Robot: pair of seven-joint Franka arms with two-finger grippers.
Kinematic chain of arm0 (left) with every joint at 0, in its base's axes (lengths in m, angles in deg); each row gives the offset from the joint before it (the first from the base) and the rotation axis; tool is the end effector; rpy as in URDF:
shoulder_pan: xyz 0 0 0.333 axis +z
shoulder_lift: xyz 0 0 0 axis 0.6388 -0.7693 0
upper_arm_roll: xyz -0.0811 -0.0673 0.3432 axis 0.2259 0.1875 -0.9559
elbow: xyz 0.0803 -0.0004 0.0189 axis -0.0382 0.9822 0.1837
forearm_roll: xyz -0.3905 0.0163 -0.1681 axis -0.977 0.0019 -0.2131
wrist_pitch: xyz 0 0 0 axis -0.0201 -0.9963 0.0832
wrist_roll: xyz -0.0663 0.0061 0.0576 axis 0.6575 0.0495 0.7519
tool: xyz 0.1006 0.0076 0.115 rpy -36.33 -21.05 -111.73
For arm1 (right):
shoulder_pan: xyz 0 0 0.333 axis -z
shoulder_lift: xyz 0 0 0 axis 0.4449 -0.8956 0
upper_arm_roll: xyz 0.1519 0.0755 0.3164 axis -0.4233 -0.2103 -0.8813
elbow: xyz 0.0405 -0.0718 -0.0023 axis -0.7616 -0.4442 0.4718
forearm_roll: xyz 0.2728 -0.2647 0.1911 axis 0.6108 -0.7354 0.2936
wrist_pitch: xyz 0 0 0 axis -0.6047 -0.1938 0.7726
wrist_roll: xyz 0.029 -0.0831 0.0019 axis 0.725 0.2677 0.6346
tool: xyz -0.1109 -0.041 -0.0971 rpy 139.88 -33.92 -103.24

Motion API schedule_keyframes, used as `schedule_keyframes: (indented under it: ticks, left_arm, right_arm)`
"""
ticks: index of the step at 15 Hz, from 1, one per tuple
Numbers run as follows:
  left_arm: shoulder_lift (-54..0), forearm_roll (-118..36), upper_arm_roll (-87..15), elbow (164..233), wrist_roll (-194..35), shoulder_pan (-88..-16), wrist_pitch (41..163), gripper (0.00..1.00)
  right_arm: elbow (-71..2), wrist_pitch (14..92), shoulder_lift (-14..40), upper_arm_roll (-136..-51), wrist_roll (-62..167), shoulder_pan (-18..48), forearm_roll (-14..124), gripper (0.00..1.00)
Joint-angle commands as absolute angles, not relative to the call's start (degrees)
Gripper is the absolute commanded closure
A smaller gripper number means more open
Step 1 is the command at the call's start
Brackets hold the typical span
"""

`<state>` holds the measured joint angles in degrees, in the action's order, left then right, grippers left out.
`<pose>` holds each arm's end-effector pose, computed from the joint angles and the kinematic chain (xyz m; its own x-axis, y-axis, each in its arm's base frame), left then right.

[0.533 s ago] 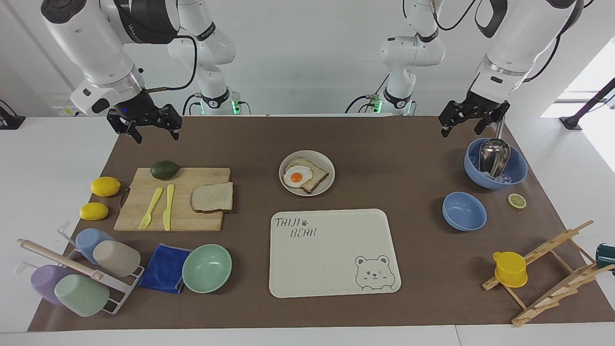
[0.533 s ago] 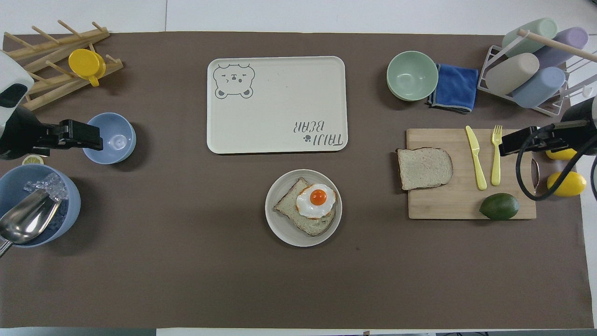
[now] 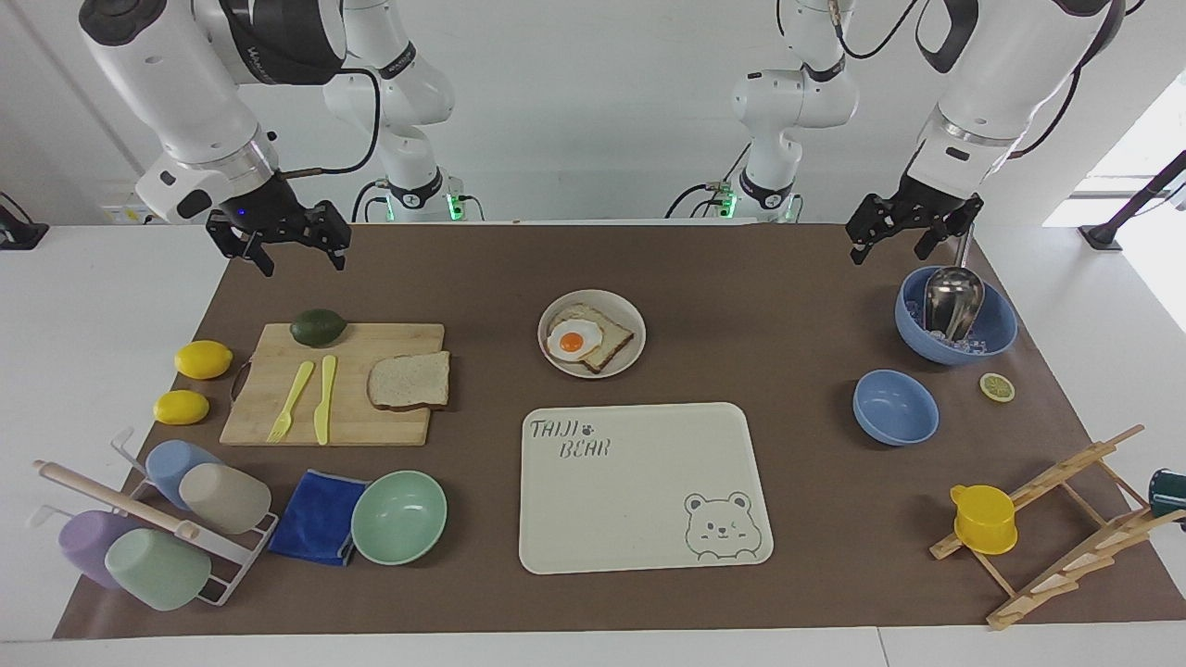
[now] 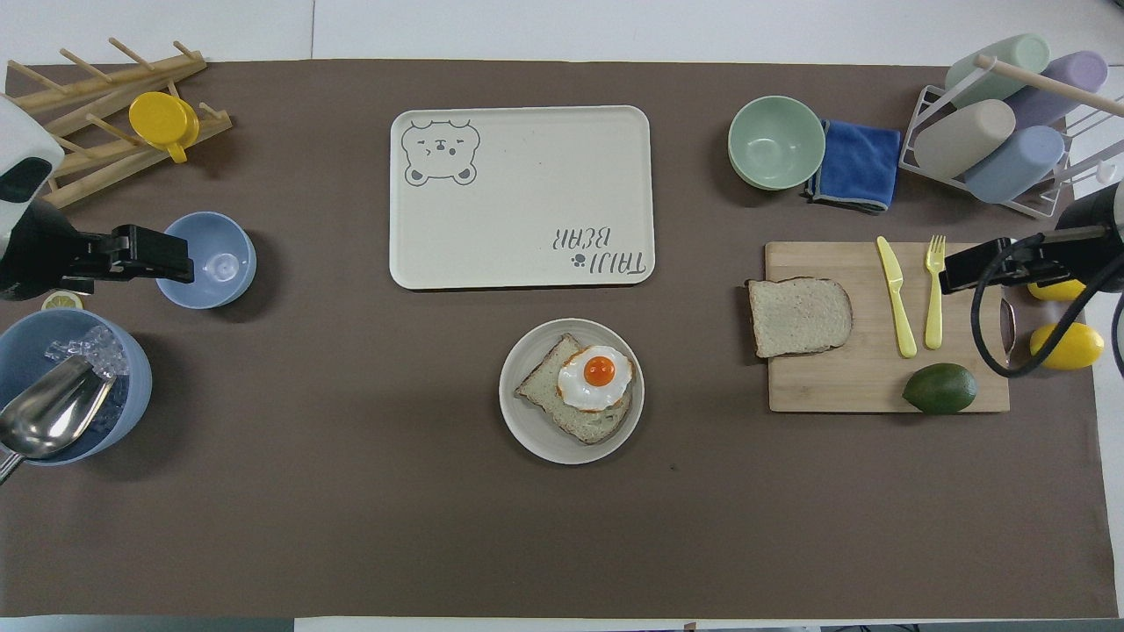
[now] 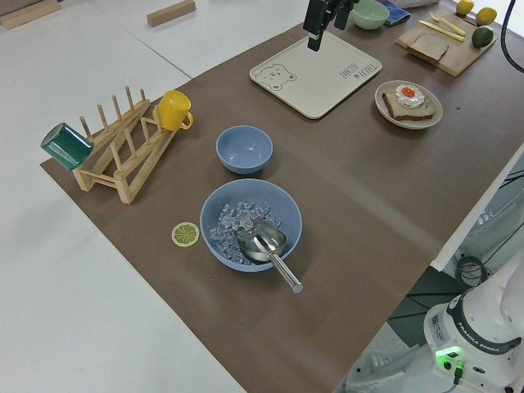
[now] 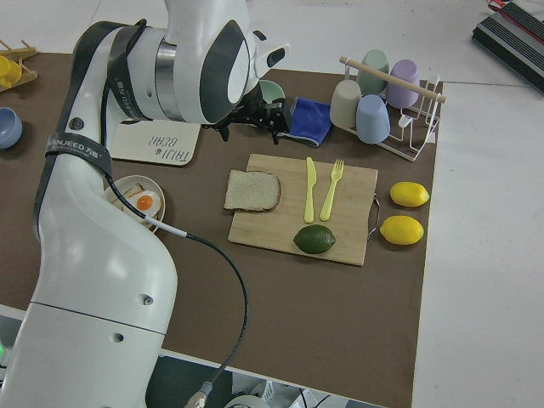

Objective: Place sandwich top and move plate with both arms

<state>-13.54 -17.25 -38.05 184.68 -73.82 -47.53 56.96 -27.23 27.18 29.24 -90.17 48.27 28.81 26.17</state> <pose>0.5654 -0.0887 0.6129 0.9996 0.0205 0.0213 0.0199 -0.9994 0.0299 0.5776 0.0169 0.5819 0.9950 0.0826 -0.0566 0.0807 -0.9961 -0.0344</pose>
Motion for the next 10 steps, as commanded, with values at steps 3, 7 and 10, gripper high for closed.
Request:
schedule_keyframes:
  ticks: [3, 7, 10]
  left_arm:
    - [-13.2, -16.42, -37.86, 184.41, -73.28, -47.18, 55.92, 0.0]
    - [-13.29, -16.42, -37.86, 184.41, -73.28, -47.18, 55.92, 0.0]
    - [-13.2, -16.42, -37.86, 184.41, -73.28, -47.18, 55.92, 0.0]
  right_arm:
    - [-30.84, 30.17, 27.35, -94.26, 35.53, 22.3, 13.99, 0.0]
    - [-31.97, 32.99, 18.37, -94.44, 14.09, 12.27, 5.71, 0.0]
    - [-35.49, 36.49, 16.96, -94.44, 11.59, 10.33, 1.69, 0.0]
